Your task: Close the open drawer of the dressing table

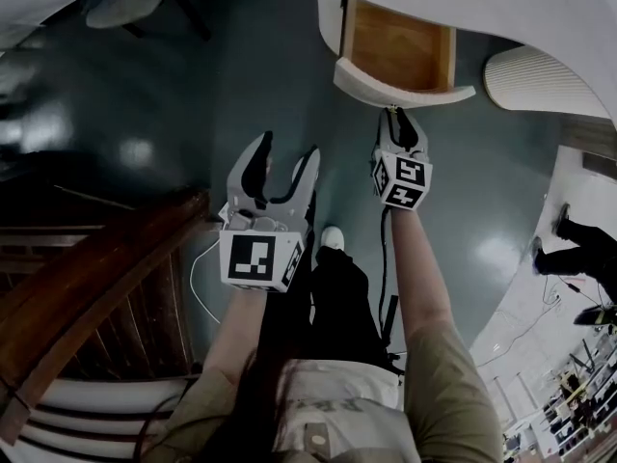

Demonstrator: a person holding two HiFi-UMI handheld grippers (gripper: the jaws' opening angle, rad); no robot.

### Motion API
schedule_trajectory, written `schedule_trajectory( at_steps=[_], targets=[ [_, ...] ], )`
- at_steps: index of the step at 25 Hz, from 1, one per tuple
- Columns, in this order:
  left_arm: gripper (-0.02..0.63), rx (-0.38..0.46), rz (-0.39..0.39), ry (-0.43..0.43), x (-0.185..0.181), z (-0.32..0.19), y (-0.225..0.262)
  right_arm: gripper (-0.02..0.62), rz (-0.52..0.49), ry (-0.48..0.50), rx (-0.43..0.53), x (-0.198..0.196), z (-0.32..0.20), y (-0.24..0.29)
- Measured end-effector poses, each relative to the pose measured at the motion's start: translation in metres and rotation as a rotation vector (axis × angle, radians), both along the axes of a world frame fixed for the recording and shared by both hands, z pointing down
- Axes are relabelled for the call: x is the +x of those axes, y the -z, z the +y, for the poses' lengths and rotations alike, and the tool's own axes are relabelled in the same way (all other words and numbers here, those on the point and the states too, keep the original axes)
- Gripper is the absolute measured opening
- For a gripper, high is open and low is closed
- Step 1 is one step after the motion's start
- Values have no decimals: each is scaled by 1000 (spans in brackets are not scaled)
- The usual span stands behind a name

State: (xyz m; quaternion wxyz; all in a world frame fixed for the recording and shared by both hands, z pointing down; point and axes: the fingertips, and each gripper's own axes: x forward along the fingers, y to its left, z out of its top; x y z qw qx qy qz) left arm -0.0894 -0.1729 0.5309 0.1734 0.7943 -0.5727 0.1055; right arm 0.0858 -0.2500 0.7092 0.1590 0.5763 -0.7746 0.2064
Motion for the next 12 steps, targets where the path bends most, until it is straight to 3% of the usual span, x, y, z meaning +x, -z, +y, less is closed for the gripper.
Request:
schedule_trajectory(
  at_steps=[12],
  targets=[
    [267,-13,4,5,-10,3,-4,107,-11,-46,-23,-1,-17,-4]
  ],
)
